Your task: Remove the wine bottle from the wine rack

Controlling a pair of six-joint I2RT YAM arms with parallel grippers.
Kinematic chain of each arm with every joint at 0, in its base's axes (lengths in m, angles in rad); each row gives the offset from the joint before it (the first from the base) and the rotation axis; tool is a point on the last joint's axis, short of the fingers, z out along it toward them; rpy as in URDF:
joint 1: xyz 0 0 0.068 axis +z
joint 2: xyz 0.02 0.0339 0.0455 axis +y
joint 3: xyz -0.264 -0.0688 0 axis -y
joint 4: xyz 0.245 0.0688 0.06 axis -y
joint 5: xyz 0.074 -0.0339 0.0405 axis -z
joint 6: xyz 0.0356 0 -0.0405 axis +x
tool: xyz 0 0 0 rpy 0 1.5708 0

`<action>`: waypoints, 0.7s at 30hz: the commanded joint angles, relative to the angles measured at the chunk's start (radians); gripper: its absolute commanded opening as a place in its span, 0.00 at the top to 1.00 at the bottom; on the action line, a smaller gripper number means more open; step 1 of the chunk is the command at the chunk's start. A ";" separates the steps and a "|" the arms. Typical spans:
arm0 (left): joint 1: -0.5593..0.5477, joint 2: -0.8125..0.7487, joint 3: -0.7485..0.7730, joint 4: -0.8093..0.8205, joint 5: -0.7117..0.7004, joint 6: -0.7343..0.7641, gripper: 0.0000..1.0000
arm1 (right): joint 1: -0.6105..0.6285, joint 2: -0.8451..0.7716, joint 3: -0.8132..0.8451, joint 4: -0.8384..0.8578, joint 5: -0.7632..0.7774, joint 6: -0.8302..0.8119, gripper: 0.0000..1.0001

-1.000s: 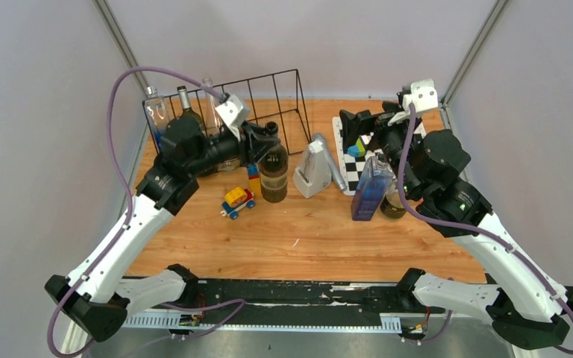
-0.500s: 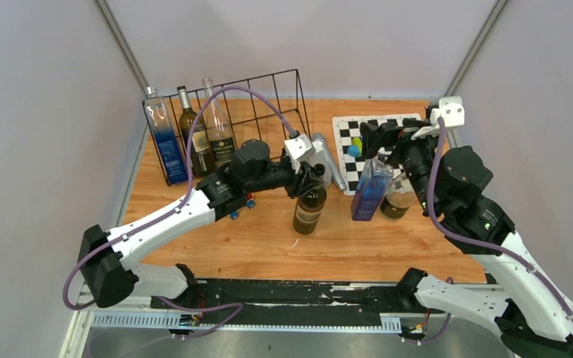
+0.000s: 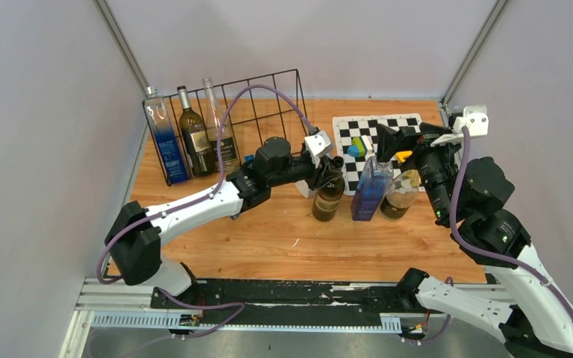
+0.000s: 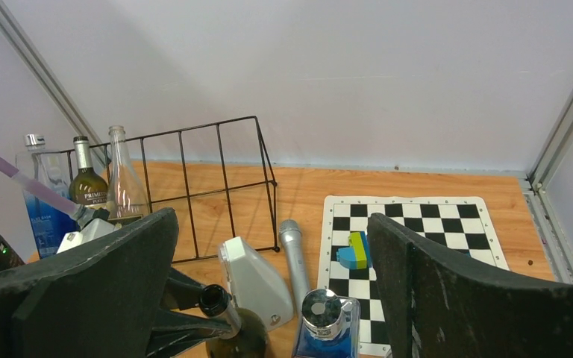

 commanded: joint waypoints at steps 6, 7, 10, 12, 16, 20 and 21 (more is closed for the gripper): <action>-0.006 0.095 0.136 0.252 0.027 -0.027 1.00 | 0.005 -0.014 -0.010 -0.009 0.038 -0.032 0.01; -0.005 0.108 0.144 0.255 0.031 -0.028 1.00 | 0.005 -0.015 -0.012 -0.010 0.039 -0.034 0.01; -0.006 0.129 0.156 0.274 0.036 -0.046 1.00 | 0.005 -0.020 -0.018 -0.011 0.041 -0.038 0.01; -0.007 0.138 0.163 0.283 0.042 -0.056 1.00 | 0.006 -0.024 -0.021 -0.011 0.043 -0.037 0.01; -0.006 0.155 0.170 0.286 0.053 -0.064 0.98 | 0.005 -0.028 -0.023 -0.010 0.043 -0.038 0.01; -0.009 0.161 0.170 0.269 0.069 -0.057 0.92 | 0.006 -0.031 -0.026 -0.010 0.044 -0.040 0.00; -0.012 0.162 0.170 0.253 0.067 -0.045 0.89 | 0.005 -0.031 -0.027 -0.010 0.043 -0.041 0.00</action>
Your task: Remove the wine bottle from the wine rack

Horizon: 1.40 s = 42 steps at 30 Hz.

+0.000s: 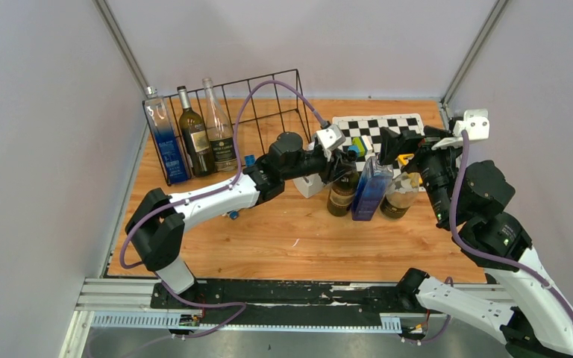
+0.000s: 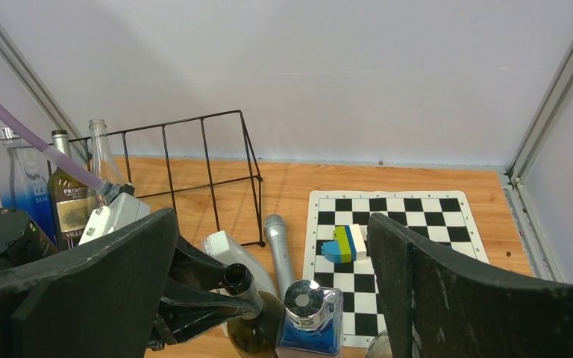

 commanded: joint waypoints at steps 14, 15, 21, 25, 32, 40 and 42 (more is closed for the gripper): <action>-0.023 -0.019 0.042 0.061 -0.056 0.061 0.24 | 0.005 -0.007 -0.005 0.006 0.009 -0.018 0.00; -0.023 -0.020 0.043 0.055 -0.064 0.063 0.20 | 0.005 -0.007 -0.005 0.005 0.010 -0.018 0.00; -0.023 -0.042 0.046 0.022 -0.090 0.073 0.00 | 0.005 -0.008 -0.004 0.005 0.012 -0.022 0.00; -0.023 -0.056 0.060 -0.025 -0.091 0.079 0.00 | 0.005 -0.001 -0.002 0.007 0.014 -0.024 0.00; -0.023 -0.110 0.073 -0.073 -0.047 0.068 0.00 | 0.005 0.006 0.002 0.011 0.012 -0.027 0.00; -0.023 -0.216 0.073 -0.185 -0.065 0.059 0.00 | 0.006 0.009 0.020 0.022 0.005 -0.026 0.00; -0.022 -0.246 0.068 -0.228 -0.121 0.067 0.00 | 0.005 0.012 0.014 0.029 0.002 -0.026 0.00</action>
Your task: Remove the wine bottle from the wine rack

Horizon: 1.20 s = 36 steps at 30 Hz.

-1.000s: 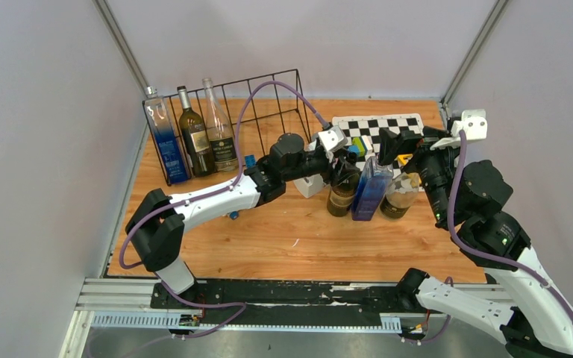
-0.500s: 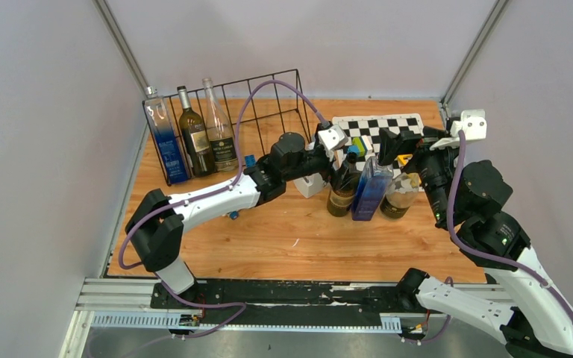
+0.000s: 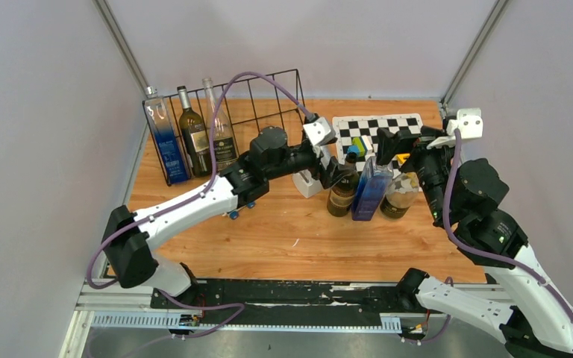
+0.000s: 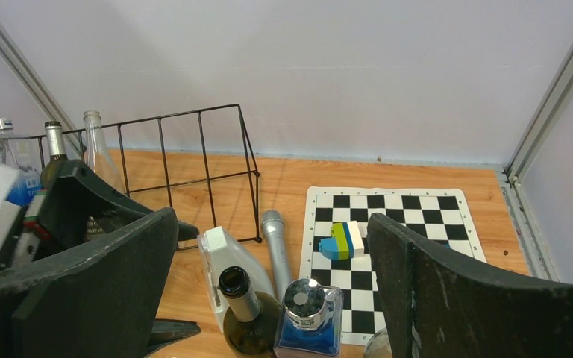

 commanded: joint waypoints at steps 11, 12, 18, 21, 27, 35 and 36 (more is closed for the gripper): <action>0.229 -0.295 -0.093 -0.242 -0.209 -0.130 0.00 | 0.005 0.161 0.114 -0.039 -0.097 -0.029 0.00; 0.251 -0.306 -0.097 -0.255 -0.220 -0.145 0.00 | 0.005 0.173 0.121 -0.042 -0.113 -0.030 0.00; 0.486 -0.300 -0.047 -0.336 -0.312 -0.189 0.00 | 0.005 0.238 0.152 -0.074 -0.168 0.027 0.00; 0.652 -0.206 0.023 -0.360 -0.276 -0.276 0.00 | 0.005 0.245 0.153 -0.090 -0.183 0.051 0.00; 0.780 0.005 0.167 -0.352 -0.285 -0.285 0.01 | 0.006 0.242 0.140 -0.128 -0.212 0.087 0.01; 0.837 0.255 0.363 -0.387 -0.237 -0.291 0.12 | 0.005 0.196 0.101 -0.138 -0.208 0.113 0.01; 0.839 0.282 0.384 -0.392 -0.234 -0.287 0.13 | 0.005 0.192 0.097 -0.138 -0.206 0.114 0.01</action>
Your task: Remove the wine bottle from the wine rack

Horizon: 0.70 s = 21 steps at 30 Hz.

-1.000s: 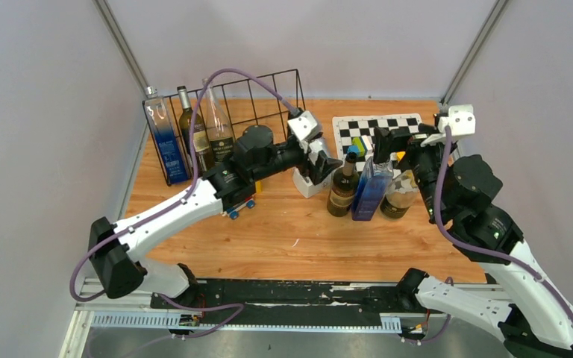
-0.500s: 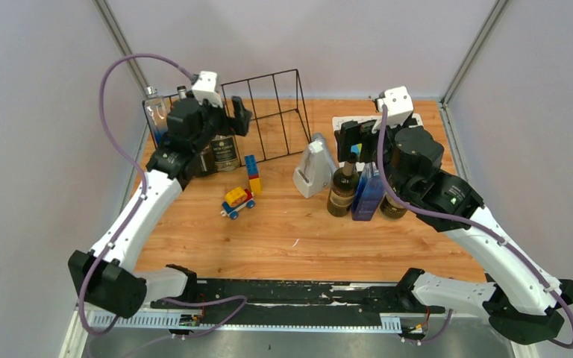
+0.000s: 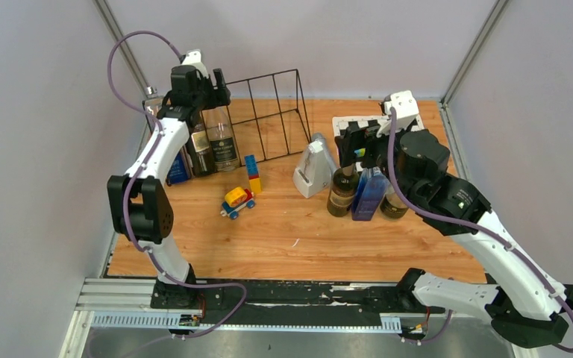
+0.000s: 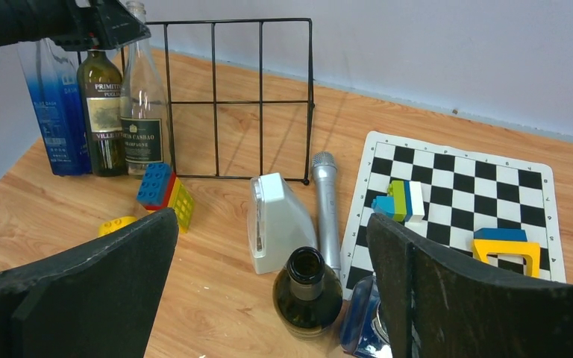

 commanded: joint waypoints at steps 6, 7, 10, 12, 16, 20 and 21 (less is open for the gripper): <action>0.031 0.128 0.143 -0.048 -0.002 0.010 0.19 | 0.006 -0.059 -0.019 -0.008 -0.006 0.038 0.01; 0.034 0.137 0.144 -0.047 -0.008 0.013 0.19 | 0.005 -0.060 -0.020 -0.008 -0.010 0.040 0.01; 0.037 0.155 0.153 -0.043 -0.016 0.023 0.21 | 0.005 -0.063 -0.020 -0.015 -0.014 0.045 0.01; 0.038 0.169 0.163 -0.039 -0.015 0.025 0.22 | 0.005 -0.066 -0.022 -0.017 -0.015 0.047 0.01; 0.043 0.199 0.189 -0.038 -0.013 0.035 0.27 | 0.005 -0.073 -0.022 -0.026 -0.015 0.054 0.01; 0.051 0.228 0.220 -0.050 -0.014 0.047 0.30 | 0.004 -0.081 -0.025 -0.029 -0.019 0.063 0.01; 0.052 0.236 0.228 -0.051 -0.013 0.050 0.31 | 0.005 -0.082 -0.026 -0.030 -0.019 0.063 0.01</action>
